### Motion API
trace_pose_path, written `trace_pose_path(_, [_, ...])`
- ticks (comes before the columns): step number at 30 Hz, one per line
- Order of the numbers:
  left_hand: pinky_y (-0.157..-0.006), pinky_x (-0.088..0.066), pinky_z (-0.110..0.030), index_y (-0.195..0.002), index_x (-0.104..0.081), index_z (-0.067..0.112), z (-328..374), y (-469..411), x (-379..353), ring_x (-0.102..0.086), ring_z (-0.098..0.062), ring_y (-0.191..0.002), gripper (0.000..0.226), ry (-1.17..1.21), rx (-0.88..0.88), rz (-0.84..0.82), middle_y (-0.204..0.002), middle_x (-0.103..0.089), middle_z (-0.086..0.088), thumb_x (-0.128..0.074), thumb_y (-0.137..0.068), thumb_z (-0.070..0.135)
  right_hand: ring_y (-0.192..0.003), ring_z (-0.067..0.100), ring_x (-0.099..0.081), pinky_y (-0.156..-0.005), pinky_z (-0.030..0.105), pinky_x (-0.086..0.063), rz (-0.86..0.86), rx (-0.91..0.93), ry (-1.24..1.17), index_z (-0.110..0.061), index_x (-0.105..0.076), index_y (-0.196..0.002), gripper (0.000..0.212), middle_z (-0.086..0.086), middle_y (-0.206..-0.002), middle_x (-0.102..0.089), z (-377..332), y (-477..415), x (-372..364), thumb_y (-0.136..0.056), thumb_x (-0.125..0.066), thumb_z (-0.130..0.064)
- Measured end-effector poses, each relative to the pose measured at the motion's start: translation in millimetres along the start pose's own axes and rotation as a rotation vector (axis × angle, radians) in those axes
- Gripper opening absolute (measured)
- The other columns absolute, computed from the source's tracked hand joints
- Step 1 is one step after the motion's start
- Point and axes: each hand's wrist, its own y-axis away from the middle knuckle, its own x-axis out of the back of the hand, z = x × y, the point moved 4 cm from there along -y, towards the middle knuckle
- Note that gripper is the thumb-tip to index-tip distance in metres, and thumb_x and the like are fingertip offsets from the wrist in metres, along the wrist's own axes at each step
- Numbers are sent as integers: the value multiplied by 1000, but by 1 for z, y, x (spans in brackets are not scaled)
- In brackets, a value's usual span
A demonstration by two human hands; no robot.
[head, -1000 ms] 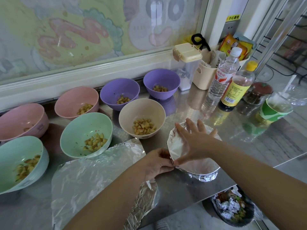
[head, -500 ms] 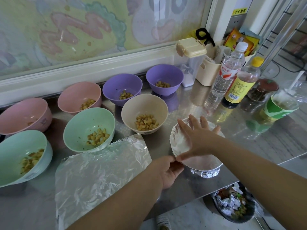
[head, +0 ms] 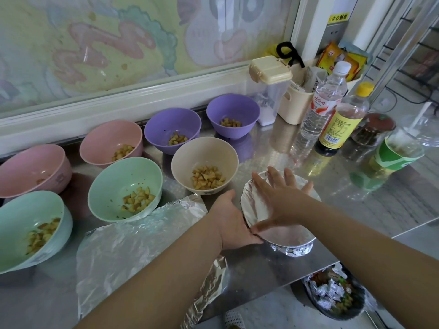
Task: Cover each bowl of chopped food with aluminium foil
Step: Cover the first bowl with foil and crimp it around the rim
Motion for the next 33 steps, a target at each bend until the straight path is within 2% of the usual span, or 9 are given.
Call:
trace_pose_path(2, [-120,-14,-55,-143,-47,-3,2,-2,0,-31,-42,-143,91,6,21,-39,-147,-46,-27,-21,-95,70,-150,44,24,-104,86,-5,1,-2,1,-48,28,-150,148,-3,-165,28,0,1,1,-45,-64,-97])
trace_pose_path(8, [-122,-5,-58,-149,-44,7,7,-10,0,-25,-40,-148,103,-110,36,-193,-152,-43,-20,-11,-87,83,-150,44,23,-104,86,-5,6,-4,5,-48,27,-151,147,-2,-165,28,-1,1,1,-46,-64,-97])
trace_pose_path(15, [-121,-15,-54,-148,-46,9,9,-12,0,-33,-38,-144,95,-127,8,-182,-150,-47,-19,-11,-91,77,-151,44,21,-104,86,-7,17,-10,13,-47,24,-152,145,-1,-166,24,-3,2,3,-49,-68,-93])
trace_pose_path(18, [-122,-12,-53,-148,-46,8,13,-13,-1,-32,-38,-145,95,-134,19,-156,-150,-46,-19,-12,-91,77,-151,44,21,-104,86,-7,21,-20,1,-48,25,-151,145,-1,-166,25,-3,2,2,-49,-67,-94])
trace_pose_path(21, [-114,-27,-50,-143,-52,8,19,-9,-3,-41,-37,-138,93,-115,-5,-109,-143,-53,-20,-15,-92,75,-151,44,20,-104,85,-7,19,-73,-41,-48,24,-151,146,-2,-166,24,-3,-1,0,-45,-63,-97])
trace_pose_path(24, [-89,-45,-43,-134,-57,4,31,-8,-8,-58,-31,-118,77,-104,-152,77,-123,-67,-19,-27,-98,64,-151,45,18,-105,85,-8,2,-183,-150,-46,25,-152,147,1,-167,24,0,-5,3,-41,-53,-103])
trace_pose_path(26, [-81,-49,-40,-137,-51,4,41,-11,-7,-64,-30,-106,64,-61,-304,199,-126,-66,-16,-38,-100,54,-152,45,16,-107,84,-9,-10,-236,-198,-44,28,-151,145,5,-167,24,5,-4,10,-43,-46,-107])
trace_pose_path(29, [-82,-51,-37,-123,-56,4,46,-17,-1,-64,-26,-100,43,-37,-504,278,-122,-65,-13,-43,-103,40,-151,43,21,-105,86,-4,1,-225,-193,-45,32,-149,146,4,-163,34,13,-1,17,-46,-52,-104])
trace_pose_path(33, [-105,-45,-36,-128,-58,1,37,-19,19,-60,-25,-116,35,23,-669,319,-127,-64,-14,-46,-103,22,-147,40,34,-105,86,0,4,-46,-105,-52,30,-148,151,-6,-160,40,13,-4,18,-40,-65,-98])
